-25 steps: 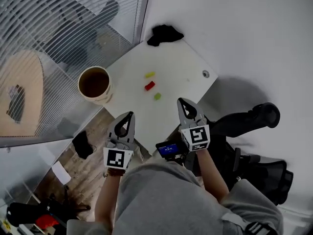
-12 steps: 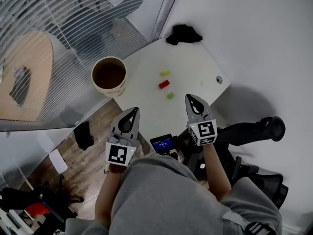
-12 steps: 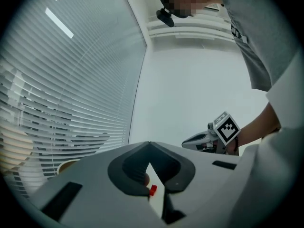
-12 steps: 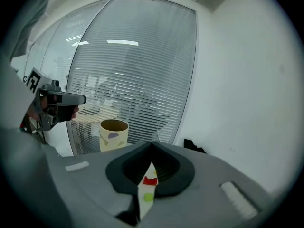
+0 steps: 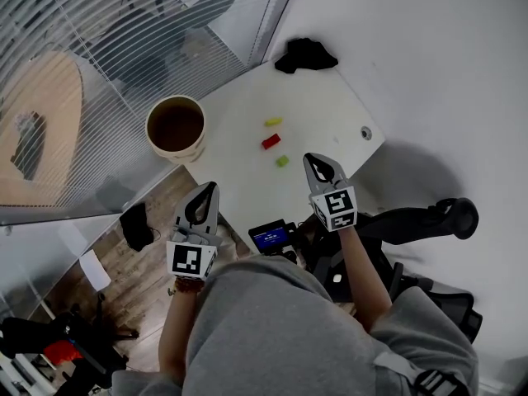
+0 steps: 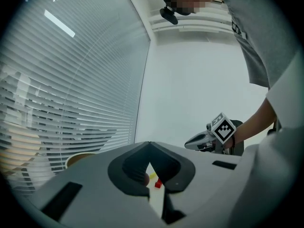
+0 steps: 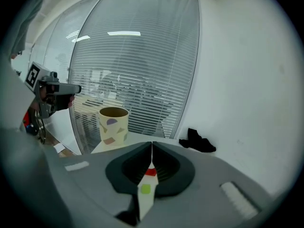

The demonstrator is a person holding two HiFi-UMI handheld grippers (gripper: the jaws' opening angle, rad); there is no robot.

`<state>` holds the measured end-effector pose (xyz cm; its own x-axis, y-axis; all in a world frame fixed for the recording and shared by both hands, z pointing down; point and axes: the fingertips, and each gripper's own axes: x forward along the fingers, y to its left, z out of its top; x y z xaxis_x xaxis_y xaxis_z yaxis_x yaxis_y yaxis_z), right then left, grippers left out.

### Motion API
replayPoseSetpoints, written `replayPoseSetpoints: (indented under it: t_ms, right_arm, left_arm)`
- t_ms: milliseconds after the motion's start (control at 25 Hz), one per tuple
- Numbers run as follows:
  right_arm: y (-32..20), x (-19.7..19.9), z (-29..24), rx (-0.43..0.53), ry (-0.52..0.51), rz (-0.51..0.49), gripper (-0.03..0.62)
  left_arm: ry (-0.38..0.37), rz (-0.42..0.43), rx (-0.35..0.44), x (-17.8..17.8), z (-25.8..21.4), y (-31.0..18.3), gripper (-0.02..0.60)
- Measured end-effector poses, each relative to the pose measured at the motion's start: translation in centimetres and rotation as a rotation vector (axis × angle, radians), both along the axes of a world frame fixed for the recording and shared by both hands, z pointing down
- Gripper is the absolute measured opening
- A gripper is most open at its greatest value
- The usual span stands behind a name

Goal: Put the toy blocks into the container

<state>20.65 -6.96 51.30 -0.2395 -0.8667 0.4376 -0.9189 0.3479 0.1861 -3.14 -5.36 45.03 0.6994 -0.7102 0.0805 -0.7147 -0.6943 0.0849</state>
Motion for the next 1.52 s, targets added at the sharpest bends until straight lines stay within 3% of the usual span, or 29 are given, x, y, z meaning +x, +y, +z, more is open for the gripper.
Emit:
replayPoseSetpoints:
  t_ms: [600,1520]
  right_arm:
    - [-0.7,1.5,8.0,-0.184,0.02,-0.059,0.036]
    - [-0.6,0.9,17.8,-0.405,0.064,-0.112,0.078]
  left_arm:
    - [-0.041,-0.071,-0.074,-1.2,2.3,-1.0,0.008]
    - [-0.107,-0.09,-0.133,-2.6,5.1,-0.9,0.007]
